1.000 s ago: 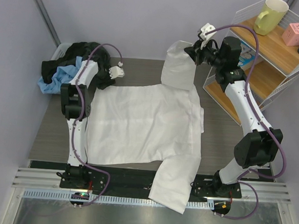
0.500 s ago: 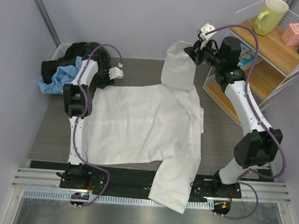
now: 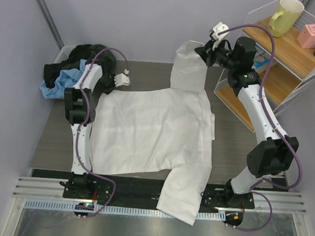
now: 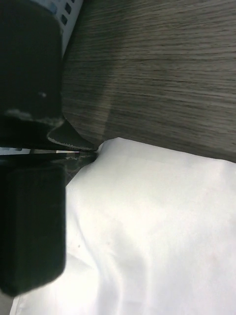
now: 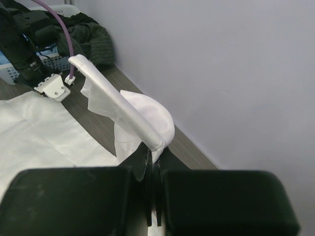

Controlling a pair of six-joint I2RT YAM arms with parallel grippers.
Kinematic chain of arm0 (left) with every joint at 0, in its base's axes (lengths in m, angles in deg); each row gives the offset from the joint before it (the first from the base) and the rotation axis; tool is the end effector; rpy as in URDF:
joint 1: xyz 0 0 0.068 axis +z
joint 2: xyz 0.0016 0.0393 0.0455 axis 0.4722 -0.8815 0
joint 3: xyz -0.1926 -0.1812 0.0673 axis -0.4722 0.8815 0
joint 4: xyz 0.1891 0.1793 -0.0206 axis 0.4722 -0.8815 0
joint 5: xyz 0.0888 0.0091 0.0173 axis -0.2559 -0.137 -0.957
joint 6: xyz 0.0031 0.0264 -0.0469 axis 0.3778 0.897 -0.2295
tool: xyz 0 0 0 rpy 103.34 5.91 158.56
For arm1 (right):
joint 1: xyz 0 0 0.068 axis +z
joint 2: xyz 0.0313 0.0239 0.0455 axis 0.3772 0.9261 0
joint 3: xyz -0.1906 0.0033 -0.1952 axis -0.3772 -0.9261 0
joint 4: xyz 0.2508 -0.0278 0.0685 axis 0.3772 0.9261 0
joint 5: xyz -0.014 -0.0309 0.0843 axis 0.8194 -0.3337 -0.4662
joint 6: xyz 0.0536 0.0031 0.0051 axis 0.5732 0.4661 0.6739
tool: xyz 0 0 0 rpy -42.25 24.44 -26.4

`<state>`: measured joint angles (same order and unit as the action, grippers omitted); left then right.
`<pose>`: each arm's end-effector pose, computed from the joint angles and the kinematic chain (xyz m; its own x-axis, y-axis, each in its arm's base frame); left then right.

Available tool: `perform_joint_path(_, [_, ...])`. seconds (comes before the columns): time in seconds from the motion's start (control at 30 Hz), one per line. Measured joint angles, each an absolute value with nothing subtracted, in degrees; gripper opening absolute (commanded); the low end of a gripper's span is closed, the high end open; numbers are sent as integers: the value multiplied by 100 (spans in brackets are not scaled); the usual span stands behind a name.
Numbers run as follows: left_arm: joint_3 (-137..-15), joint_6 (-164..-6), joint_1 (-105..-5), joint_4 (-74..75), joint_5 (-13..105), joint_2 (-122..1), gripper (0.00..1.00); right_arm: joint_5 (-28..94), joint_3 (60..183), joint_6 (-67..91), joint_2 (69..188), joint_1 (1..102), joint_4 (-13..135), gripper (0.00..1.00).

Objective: Fold and stack the long sleeve shirts
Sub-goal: Fold the shirt

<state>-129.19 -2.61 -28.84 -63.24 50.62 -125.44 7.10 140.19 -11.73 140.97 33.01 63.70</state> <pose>0.5006 -0.0138 0.1727 -0.2594 0.9237 -0.2818 0.9387 0.3098 0.1514 0.3719 0.0913 0.4381 0.1639 -0.2146 -0.9629 -0.6774 0.6851 -0.2680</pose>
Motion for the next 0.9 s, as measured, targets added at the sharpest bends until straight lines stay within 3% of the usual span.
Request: perform_joint_path(0.9, [-8943,-105,-2884,-5056,5104,-8953,0,664,13381,-1221,11970,3292,7257,1])
